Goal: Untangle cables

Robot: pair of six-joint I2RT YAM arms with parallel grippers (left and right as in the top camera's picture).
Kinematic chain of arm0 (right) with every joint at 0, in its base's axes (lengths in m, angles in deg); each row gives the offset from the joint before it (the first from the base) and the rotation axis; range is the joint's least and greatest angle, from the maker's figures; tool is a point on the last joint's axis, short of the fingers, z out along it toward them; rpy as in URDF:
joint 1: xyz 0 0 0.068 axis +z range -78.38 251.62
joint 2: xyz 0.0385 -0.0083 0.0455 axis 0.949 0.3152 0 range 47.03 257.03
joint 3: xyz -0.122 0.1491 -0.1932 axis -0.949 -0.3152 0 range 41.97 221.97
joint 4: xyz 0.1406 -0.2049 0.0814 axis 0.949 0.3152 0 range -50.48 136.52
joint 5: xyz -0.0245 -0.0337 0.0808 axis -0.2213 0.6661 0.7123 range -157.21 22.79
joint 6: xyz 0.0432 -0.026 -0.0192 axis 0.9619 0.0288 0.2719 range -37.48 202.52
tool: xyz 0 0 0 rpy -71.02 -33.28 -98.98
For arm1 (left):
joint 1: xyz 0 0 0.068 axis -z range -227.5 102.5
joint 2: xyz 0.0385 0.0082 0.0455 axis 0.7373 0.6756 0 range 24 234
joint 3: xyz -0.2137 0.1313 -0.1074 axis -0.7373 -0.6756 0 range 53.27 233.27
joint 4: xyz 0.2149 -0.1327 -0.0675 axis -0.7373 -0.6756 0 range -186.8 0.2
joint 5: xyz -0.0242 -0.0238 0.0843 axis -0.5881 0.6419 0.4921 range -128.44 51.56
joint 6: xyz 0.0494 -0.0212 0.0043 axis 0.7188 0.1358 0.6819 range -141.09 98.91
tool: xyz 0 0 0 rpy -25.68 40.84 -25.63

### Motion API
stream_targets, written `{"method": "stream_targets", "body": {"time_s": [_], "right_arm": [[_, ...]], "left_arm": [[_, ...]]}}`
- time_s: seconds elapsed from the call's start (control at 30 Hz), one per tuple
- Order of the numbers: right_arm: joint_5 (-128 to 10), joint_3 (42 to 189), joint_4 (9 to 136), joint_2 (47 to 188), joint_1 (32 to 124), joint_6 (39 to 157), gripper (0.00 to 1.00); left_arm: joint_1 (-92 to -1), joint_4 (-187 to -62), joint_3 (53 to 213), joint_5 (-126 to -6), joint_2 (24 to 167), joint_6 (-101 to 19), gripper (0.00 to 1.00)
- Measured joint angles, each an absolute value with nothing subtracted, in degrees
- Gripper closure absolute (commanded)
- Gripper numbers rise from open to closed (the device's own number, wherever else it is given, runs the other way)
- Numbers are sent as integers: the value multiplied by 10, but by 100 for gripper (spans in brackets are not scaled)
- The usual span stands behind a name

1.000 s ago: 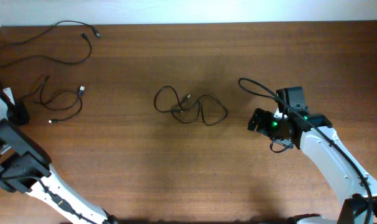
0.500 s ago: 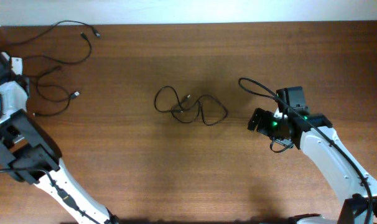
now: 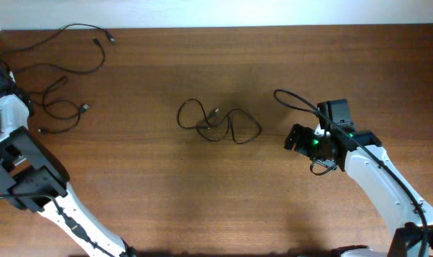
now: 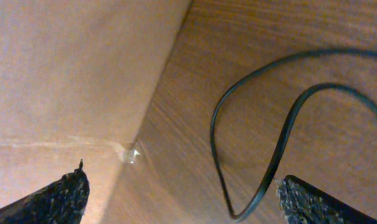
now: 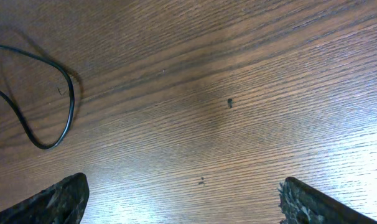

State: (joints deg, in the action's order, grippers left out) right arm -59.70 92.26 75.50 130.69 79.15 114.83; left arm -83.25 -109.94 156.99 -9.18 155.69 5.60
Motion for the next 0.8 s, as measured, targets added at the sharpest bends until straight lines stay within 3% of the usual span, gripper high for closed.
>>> {"method": "stream_targets", "body": {"time_s": [0.13, 0.2, 0.37, 0.47, 0.63, 0.8], "right_arm": [[-597, 923, 755, 1307, 792, 1148, 2], [-597, 923, 755, 1307, 792, 1148, 2], [-597, 923, 755, 1307, 792, 1148, 2], [-597, 923, 756, 1307, 792, 1148, 2], [-597, 923, 761, 1307, 792, 1148, 2], [-597, 923, 760, 1307, 792, 1148, 2]], "left_arm": [[-820, -1111, 1569, -202, 1527, 5, 1], [-801, -1111, 1569, -300, 1472, -26, 1], [-745, -1081, 1572, -629, 1373, -232, 1], [-678, -1190, 1575, -741, 1371, -311, 1], [-526, -1373, 1572, -703, 1371, -347, 1], [-370, -1455, 1564, -490, 1371, -357, 16]]}}
